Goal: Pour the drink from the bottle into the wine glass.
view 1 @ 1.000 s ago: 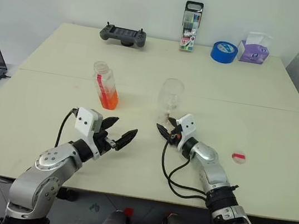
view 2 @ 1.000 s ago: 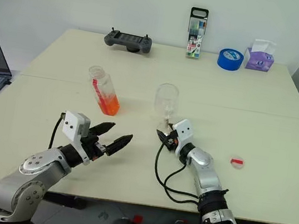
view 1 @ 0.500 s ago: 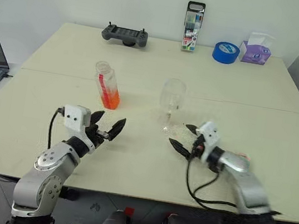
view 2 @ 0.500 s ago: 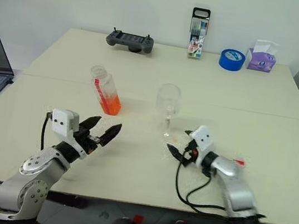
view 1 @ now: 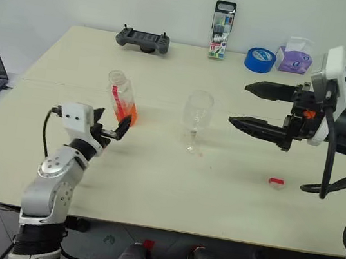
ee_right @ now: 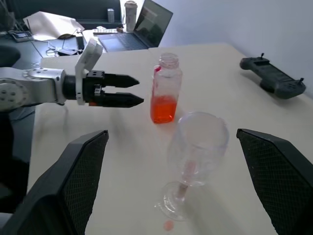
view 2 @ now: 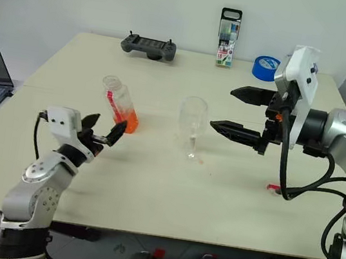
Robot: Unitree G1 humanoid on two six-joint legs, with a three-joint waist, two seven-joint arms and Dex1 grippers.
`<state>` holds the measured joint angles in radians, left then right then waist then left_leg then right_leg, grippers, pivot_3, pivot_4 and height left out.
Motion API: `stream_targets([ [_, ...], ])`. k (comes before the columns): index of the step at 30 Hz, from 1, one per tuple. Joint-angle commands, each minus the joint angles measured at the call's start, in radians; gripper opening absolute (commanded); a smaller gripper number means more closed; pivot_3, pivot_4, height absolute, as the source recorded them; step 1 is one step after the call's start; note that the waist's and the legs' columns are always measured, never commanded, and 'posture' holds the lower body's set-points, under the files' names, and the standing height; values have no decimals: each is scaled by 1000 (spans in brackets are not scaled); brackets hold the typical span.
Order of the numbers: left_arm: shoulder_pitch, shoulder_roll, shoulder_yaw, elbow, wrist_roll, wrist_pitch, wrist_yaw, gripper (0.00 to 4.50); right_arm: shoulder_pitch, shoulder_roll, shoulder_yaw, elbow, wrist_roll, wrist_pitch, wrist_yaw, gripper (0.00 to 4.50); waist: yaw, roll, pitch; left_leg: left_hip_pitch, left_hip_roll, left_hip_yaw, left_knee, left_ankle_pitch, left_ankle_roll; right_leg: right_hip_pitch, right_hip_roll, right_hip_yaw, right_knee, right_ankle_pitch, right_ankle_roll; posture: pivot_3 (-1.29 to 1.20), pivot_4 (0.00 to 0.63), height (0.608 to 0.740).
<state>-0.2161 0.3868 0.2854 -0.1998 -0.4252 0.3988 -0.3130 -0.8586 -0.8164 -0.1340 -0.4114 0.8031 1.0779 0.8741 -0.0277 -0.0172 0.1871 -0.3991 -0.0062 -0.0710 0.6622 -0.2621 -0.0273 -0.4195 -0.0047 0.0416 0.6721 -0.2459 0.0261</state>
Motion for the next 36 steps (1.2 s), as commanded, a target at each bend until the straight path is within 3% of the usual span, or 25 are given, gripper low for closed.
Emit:
stream_targets([
  [1, -52, 26, 41, 16, -3, -35, -6, 4500, -73, -4, 4, 23, 12, -22, 7, 4474, 0, 0, 0, 0, 0, 0, 0, 0, 0, 0, 0, 0, 0, 0, 0, 0, 150, 740],
  [15, -259, 9, -57, 332, 98, -200, -84, 4500, -149, 15, 39, 5, 54, -24, -17, 4474, 2, 0, 0, -1, -1, -1, 0, 0, 0, 0, -2, 0, -2, 0, 0, 0, 150, 740],
  [25, -409, -18, -68, 571, 186, -306, -20, 4500, -122, 12, 22, -33, 106, -2, -66, 4474, 2, 0, 0, -1, -1, -3, 0, 0, 0, 0, -5, -1, 0, 0, 0, 0, 150, 740],
  [34, -455, -45, -69, 628, 201, -377, -20, 4500, -117, 12, 36, -68, 129, 9, -112, 4474, 2, 0, 0, -1, -1, -4, 0, 0, 0, -1, -6, 0, 0, 0, 0, 0, 150, 740],
  [36, -452, -45, -65, 622, 200, -377, -18, 3874, -108, 11, 36, -74, 137, 11, -119, 4500, 2, 0, 0, -1, -1, -4, 0, 0, 0, -1, -6, -1, 0, 0, 0, 0, 150, 740],
])
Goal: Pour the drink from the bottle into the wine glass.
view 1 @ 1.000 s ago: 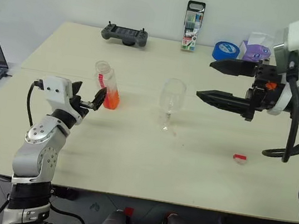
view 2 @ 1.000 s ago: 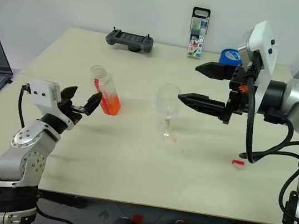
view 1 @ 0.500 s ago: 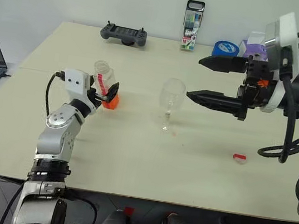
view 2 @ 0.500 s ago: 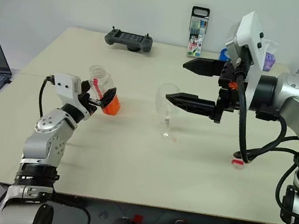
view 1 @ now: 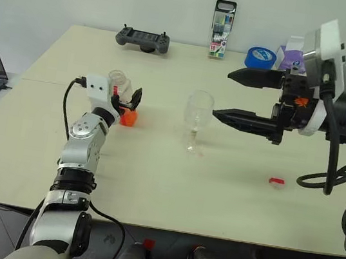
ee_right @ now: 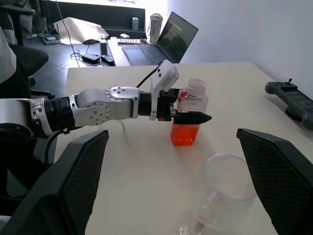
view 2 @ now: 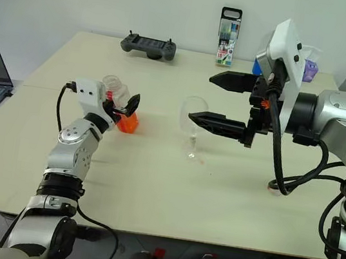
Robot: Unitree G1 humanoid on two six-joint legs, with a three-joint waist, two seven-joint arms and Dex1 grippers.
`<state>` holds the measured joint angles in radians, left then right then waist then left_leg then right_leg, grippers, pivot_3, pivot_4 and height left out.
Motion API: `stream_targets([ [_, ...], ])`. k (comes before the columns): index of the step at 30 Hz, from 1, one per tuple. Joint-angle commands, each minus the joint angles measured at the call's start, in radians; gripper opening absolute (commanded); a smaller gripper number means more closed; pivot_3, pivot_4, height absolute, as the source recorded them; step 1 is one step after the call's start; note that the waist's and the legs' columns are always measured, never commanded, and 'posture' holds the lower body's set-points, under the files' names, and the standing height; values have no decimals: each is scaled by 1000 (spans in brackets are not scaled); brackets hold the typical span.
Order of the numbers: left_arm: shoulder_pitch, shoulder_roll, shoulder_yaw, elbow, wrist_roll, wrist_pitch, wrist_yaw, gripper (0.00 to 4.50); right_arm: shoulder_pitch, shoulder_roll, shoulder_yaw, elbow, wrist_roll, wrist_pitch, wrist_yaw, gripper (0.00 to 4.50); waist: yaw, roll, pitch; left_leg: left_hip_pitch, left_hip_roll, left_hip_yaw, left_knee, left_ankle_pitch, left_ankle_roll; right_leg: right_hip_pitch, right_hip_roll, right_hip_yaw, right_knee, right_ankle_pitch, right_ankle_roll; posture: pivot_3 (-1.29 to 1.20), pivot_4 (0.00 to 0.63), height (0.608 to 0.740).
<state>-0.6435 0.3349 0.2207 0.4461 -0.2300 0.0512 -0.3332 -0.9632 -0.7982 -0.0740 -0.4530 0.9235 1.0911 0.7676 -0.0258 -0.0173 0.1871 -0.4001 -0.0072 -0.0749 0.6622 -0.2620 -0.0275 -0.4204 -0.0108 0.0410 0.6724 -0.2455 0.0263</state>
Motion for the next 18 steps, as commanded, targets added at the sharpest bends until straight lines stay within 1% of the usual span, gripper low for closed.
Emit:
stream_targets([
  [1, -24, 8, 2, -28, 8, -29, 8, 3536, 1, -8, -25, -36, 19, -2, -15, 4500, 0, 0, 0, 0, 0, 0, 0, 0, 0, 0, 0, 0, 0, 0, 0, 0, 150, 740],
  [5, -36, 14, 12, -27, 23, -44, 45, 2235, 24, -13, -34, -46, 18, -3, -26, 4500, 0, 0, 0, 0, 0, 0, 0, 0, 0, 0, 0, 0, 0, 0, 0, 0, 150, 740],
  [7, -58, 15, 12, -25, 29, -49, 64, 1799, 38, -11, -42, -61, 25, 3, -44, 4500, 0, 0, 0, 0, 0, 0, 0, 0, 0, 0, 0, 0, 0, 0, 0, 0, 150, 740],
  [11, -142, -18, 23, -13, -16, -55, 63, 1758, 86, 13, -84, -98, 56, 12, -120, 4500, 2, -1, 1, -1, 0, -1, 1, 0, 0, 0, 0, -1, 0, 0, 0, 0, 150, 740],
  [14, -226, -38, 5, 22, -7, -57, 63, 1740, 220, 46, -140, -159, 18, -44, -206, 4500, 11, -3, 0, -1, -1, 0, 1, 0, 0, 1, 0, -2, 0, 0, 0, 0, 150, 740],
  [15, -263, -44, -4, 46, 1, -57, 65, 1740, 296, 65, -164, -190, -7, -59, -255, 4500, 15, -4, 0, -1, -1, 0, 1, 0, 0, 1, 0, -2, -1, 0, 0, 0, 150, 740],
  [16, -293, -44, -22, 70, 22, -67, 60, 1740, 368, 79, -175, -222, -43, -79, -296, 4500, 20, -4, 0, -2, -1, 1, 1, 0, 0, 0, 0, -1, 0, 0, 0, 0, 150, 740],
  [18, -321, -16, -144, 110, 152, -181, -6, 1740, 497, 125, -186, -281, -92, -123, -364, 4500, 24, -4, 0, -2, -2, 2, 1, 0, 0, 0, 1, -1, 0, 0, 1, 0, 150, 740],
])
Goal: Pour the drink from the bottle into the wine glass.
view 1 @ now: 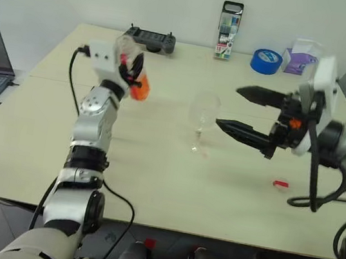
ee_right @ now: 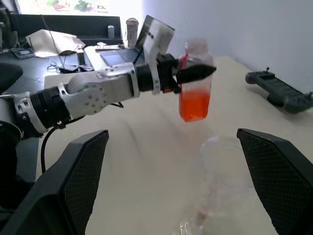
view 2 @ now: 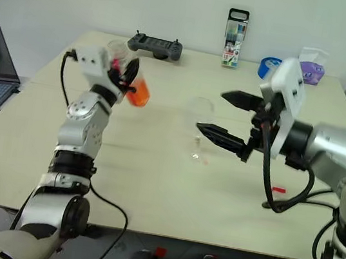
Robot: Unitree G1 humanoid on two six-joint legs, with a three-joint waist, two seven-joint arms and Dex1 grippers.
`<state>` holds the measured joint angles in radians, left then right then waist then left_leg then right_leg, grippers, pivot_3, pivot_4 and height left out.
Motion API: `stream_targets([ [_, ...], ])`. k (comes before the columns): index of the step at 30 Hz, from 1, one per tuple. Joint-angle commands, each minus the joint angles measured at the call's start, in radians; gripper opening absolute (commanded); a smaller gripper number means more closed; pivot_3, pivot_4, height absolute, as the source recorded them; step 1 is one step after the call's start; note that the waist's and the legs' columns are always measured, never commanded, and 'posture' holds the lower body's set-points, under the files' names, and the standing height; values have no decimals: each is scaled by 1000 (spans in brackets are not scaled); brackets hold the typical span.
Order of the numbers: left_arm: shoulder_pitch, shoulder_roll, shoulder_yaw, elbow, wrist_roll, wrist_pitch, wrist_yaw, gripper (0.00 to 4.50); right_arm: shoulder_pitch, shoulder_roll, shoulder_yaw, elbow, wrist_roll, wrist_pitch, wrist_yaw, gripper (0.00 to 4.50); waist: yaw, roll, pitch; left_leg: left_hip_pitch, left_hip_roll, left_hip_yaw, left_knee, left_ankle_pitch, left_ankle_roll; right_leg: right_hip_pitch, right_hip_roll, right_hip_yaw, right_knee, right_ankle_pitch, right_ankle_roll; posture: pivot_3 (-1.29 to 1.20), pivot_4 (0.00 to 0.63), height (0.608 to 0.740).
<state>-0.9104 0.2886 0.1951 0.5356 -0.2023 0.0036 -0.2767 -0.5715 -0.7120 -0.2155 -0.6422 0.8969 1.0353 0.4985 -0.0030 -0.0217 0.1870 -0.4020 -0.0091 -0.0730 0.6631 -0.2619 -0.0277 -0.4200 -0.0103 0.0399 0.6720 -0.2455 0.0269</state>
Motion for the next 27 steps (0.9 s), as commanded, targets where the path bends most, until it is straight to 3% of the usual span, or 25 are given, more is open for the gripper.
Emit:
stream_targets([
  [1, -61, 30, -161, 41, 158, -166, -91, 1739, 155, 65, -45, -118, -80, -97, -113, 4500, 1, 0, 0, 0, 0, 1, 0, 0, 0, 0, 1, 1, 0, 0, 0, 0, 150, 740],
  [5, -98, 19, -242, 143, 240, -310, -114, 1722, 301, 176, -68, -179, -88, -175, -188, 4500, 0, 0, 0, 2, 0, 2, 0, 0, 0, 0, 2, 3, 1, 0, 0, 0, 150, 740],
  [9, -179, 22, -278, 255, 277, -439, -143, 1713, 370, 176, -19, -220, -171, -240, -204, 4500, -8, 0, 0, 2, 1, 4, 0, 0, 0, 0, 5, 4, 1, 0, 0, 0, 150, 740],
  [18, -284, 100, -349, 428, 407, -698, -163, 1713, 358, 180, 120, -137, -334, -368, -176, 4500, -21, 0, 0, 2, 0, 4, -1, 0, 0, 0, 8, 3, 1, 0, 1, 0, 150, 740],
  [27, -335, 167, -439, 516, 602, -879, -26, 1713, 369, 194, 144, -127, -371, -392, -166, 4500, -24, 0, 0, 2, 1, 3, 0, 0, 0, 0, 7, 2, 1, 0, 1, 0, 150, 740],
])
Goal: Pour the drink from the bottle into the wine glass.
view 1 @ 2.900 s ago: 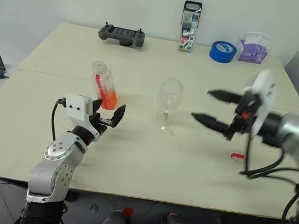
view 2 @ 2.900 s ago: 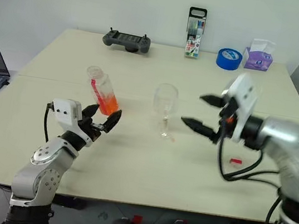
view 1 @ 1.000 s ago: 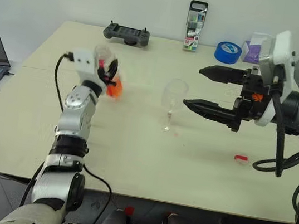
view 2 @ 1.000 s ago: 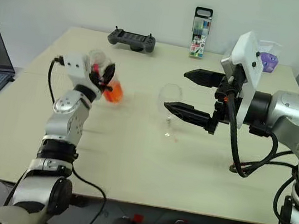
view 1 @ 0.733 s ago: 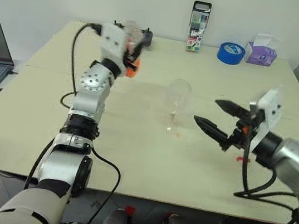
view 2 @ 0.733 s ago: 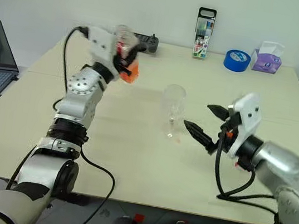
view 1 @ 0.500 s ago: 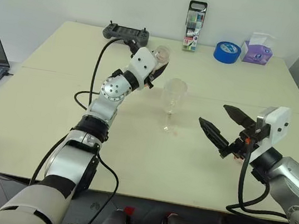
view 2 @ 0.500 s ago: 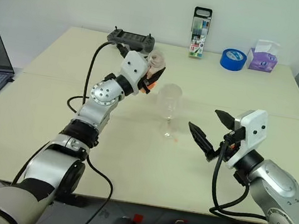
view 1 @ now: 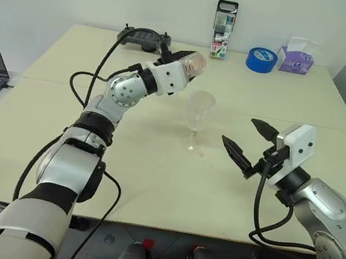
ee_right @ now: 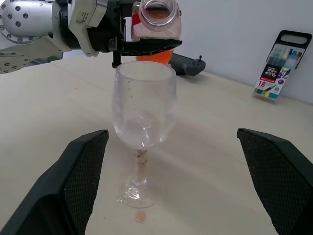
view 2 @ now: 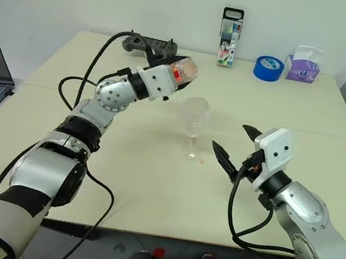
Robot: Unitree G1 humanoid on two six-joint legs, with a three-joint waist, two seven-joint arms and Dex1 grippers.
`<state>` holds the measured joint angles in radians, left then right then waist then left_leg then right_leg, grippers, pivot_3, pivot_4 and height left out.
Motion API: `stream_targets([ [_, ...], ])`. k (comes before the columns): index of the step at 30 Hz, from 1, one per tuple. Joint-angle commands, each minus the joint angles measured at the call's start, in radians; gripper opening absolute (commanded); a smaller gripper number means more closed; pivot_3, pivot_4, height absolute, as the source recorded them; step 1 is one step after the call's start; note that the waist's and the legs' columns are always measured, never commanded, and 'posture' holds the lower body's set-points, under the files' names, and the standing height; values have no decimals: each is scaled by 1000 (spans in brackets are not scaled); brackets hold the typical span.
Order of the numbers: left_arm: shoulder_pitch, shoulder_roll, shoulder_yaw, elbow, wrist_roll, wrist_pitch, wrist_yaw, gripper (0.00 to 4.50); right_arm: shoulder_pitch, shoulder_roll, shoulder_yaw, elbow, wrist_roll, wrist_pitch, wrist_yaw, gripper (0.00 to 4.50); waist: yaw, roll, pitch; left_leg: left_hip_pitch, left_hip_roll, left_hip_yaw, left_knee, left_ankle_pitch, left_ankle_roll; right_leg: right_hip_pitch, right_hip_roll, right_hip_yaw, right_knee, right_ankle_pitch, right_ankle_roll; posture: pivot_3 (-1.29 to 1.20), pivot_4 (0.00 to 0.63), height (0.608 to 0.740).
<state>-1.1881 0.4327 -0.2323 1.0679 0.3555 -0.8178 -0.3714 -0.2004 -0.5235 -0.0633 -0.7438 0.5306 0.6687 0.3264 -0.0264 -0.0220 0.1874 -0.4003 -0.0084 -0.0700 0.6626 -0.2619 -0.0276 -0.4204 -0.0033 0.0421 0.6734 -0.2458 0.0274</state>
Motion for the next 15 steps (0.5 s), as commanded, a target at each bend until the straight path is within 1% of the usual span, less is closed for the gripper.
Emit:
stream_targets([
  [1, -61, 29, -19, -16, 62, -70, 90, 1713, -1, 6, -8, -25, -5, -27, 7, 4500, 0, 0, 0, 0, 0, 0, 0, 0, 0, 0, 0, 0, 0, 0, 0, 0, 150, 740],
  [5, -71, 59, -59, -20, 150, -112, 172, 1712, 11, 25, -22, -16, 9, -30, 2, 4500, -1, 0, 0, 0, 0, 0, 0, 0, 0, 0, 0, 0, 0, 0, 0, 0, 150, 740],
  [15, -106, 114, -135, -16, 308, -177, 358, 1707, 13, 44, -26, -8, 19, -26, 12, 4500, -1, 0, 0, 0, 0, 0, 0, 0, 0, 0, 0, 0, 1, 0, 0, 0, 150, 740],
])
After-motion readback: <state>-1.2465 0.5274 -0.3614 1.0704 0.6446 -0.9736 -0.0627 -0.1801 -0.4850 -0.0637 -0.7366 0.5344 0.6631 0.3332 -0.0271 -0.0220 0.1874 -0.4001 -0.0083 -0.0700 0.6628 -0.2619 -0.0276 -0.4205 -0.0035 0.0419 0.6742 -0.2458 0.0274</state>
